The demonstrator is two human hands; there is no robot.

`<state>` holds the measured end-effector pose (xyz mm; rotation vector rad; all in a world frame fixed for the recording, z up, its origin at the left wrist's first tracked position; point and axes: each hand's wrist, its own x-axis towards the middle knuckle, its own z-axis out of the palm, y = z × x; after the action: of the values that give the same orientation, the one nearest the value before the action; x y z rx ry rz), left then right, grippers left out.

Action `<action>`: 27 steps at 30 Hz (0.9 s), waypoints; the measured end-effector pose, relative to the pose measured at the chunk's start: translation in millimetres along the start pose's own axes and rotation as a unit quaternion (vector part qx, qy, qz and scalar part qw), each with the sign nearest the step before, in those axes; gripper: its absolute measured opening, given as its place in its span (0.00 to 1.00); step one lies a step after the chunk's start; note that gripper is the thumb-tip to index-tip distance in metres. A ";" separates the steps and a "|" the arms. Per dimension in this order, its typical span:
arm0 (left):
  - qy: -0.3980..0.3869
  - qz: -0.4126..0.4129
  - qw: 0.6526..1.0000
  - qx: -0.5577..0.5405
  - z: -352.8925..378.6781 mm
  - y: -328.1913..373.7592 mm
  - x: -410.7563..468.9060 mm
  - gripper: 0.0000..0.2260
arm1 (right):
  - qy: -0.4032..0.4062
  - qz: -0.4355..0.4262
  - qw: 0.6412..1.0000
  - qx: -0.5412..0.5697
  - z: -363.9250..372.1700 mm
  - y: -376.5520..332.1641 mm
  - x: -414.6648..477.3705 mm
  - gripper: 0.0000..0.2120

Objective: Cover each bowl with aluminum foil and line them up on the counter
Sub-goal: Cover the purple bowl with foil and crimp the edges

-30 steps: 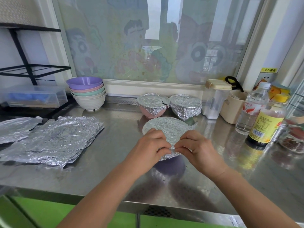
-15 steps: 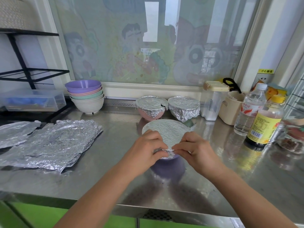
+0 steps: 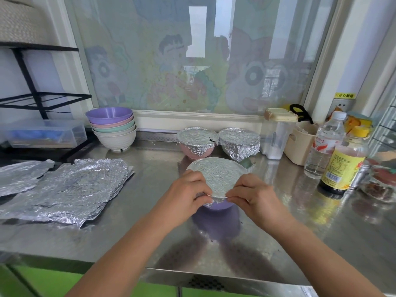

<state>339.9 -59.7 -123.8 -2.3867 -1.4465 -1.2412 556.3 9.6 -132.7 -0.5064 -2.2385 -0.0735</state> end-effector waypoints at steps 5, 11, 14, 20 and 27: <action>-0.009 0.003 1.000 -0.001 13.9 10.7 4.5 0.04 | -0.003 0.001 1.000 0.007 5.8 -9.4 1.9 0.11; -0.029 0.006 1.000 0.001 1.0 0.7 4.7 0.04 | -0.025 0.013 1.000 0.015 -3.3 3.8 -4.1 0.09; -0.017 0.004 1.000 0.000 0.8 -1.2 3.2 0.03 | -0.017 0.000 1.000 0.008 -1.3 2.6 -2.6 0.11; -0.025 0.006 1.000 0.005 12.6 8.3 5.7 0.04 | -0.022 0.010 1.000 0.018 5.1 -7.9 0.4 0.12; -0.027 0.003 1.000 0.005 2.3 -1.6 8.1 0.03 | -0.038 0.010 0.999 0.033 -9.9 9.8 -2.5 0.13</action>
<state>341.8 -52.1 -120.3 -2.4348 -1.4556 -1.1737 568.6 15.6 -129.1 -0.5029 -2.3022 0.0294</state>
